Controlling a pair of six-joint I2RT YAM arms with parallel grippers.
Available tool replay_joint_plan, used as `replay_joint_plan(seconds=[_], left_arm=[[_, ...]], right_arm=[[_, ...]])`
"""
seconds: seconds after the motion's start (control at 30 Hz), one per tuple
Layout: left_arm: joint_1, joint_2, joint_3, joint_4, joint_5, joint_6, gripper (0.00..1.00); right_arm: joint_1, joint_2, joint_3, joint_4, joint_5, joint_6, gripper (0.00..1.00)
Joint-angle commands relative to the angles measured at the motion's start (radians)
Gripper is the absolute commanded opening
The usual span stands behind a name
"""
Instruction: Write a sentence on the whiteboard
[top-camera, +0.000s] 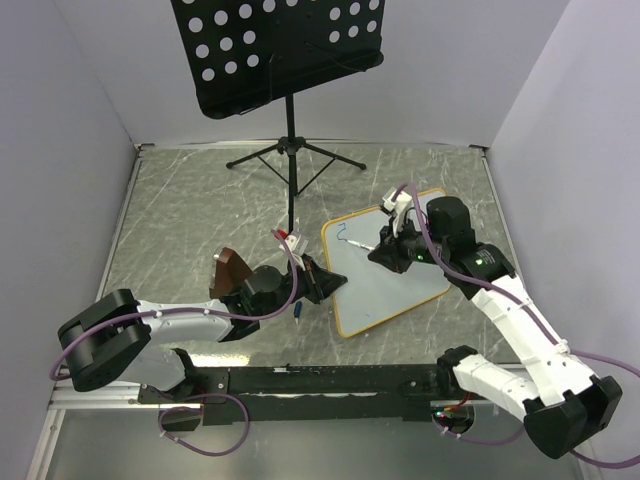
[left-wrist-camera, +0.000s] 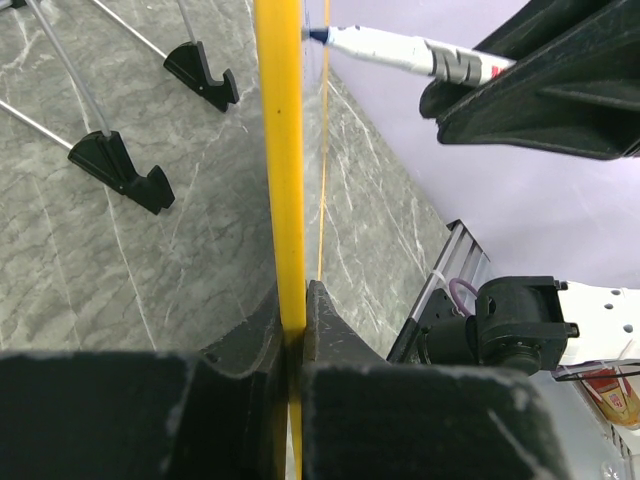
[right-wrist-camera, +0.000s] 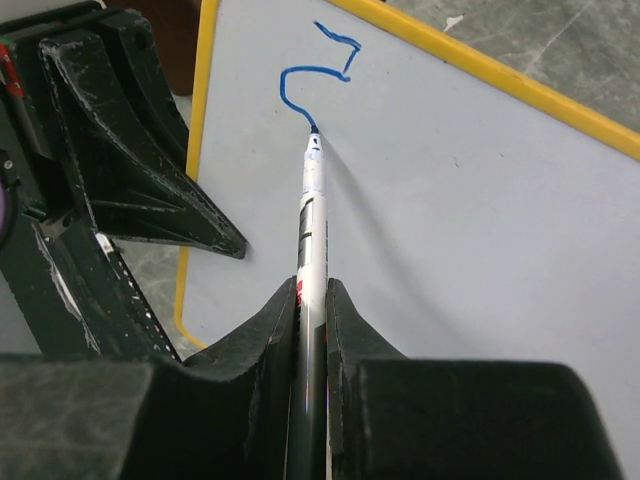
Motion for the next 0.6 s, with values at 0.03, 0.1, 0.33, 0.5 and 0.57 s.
replay_joint_plan(seconds=[0.03, 0.1, 0.33, 0.5, 0.57], left_arm=[[0.000, -0.033, 0.008, 0.114, -0.019, 0.032, 0.01], [0.000, -0.033, 0.008, 0.116, -0.018, 0.031, 0.01], [0.000, -0.023, 0.012, 0.116, -0.010, 0.031, 0.01], [0.000, -0.020, 0.011, 0.119, -0.008, 0.028, 0.01], [0.000, -0.021, 0.009, 0.117, -0.010, 0.028, 0.01]], right_arm=[[0.008, -0.033, -0.038, -0.039, -0.007, -0.025, 0.00], [0.009, -0.037, -0.044, -0.045, -0.027, -0.034, 0.00], [0.029, -0.002, -0.007, -0.039, -0.092, -0.036, 0.00], [0.026, 0.021, 0.051, -0.027, -0.121, -0.019, 0.00], [0.019, 0.021, 0.069, -0.033, -0.119, -0.017, 0.00]])
